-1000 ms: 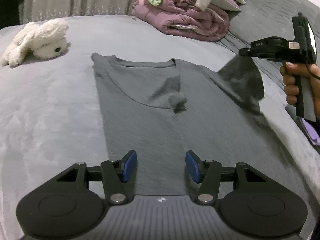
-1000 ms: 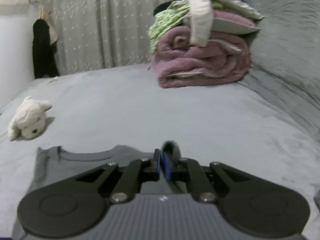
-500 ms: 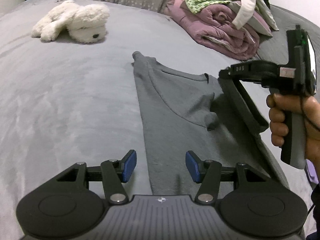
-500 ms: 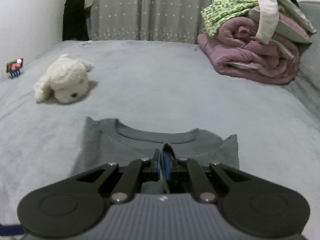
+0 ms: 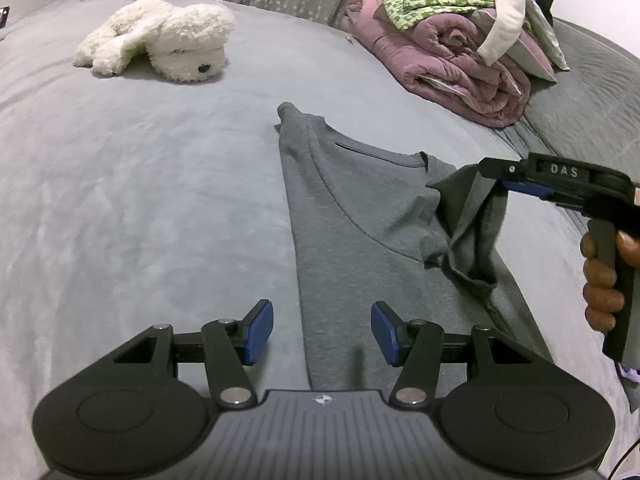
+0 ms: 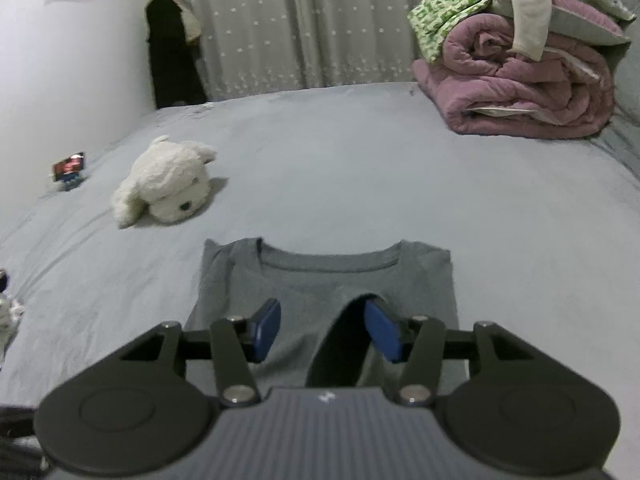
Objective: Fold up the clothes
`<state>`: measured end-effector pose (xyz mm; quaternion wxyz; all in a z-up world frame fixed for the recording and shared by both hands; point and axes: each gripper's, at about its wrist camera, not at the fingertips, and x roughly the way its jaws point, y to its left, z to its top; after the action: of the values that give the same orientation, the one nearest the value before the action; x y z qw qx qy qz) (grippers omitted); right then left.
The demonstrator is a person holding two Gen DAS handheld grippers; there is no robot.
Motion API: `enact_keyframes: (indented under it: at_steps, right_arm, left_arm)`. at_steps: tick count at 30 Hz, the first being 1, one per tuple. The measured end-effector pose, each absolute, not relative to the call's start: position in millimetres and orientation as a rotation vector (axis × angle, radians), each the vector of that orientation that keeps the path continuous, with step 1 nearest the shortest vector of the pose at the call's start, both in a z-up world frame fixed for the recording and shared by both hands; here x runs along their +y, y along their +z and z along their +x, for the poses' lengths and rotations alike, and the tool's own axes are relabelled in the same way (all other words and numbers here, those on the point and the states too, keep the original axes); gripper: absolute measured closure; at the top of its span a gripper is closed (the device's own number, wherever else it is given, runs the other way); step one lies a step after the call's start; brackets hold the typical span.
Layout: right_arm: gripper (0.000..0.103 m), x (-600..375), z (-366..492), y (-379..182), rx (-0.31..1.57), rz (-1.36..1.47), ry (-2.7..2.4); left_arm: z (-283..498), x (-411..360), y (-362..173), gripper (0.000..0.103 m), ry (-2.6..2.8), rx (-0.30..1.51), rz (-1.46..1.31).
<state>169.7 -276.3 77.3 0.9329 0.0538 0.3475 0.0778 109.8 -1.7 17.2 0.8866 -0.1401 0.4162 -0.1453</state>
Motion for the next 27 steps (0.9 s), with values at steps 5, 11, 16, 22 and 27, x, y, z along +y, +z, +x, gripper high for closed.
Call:
enact_keyframes:
  at_steps: [5,11,16,22,27]
  right_arm:
    - [0.053,-262,178,90,0.666,0.11,0.187]
    - [0.046,-240,193,110,0.621,0.066,0.194]
    - [0.047,-243,199,75,0.776,-0.021,0.185]
    - [0.049,-218,203,40,0.833,-0.133,0.231]
    - [0.097,-190,223,18,0.902,-0.297,0.199]
  left_arm:
    - [109,-7,15,0.05,-0.305,0.863,-0.269]
    - [112,0,16,0.05,-0.29,0.864,-0.294]
    - [111,2,19,0.05,-0.299,0.857,-0.309]
    - [113,0,16,0.05,-0.303,0.871,-0.295]
    - [113,1,15,0.05,-0.298,0.878,-0.297]
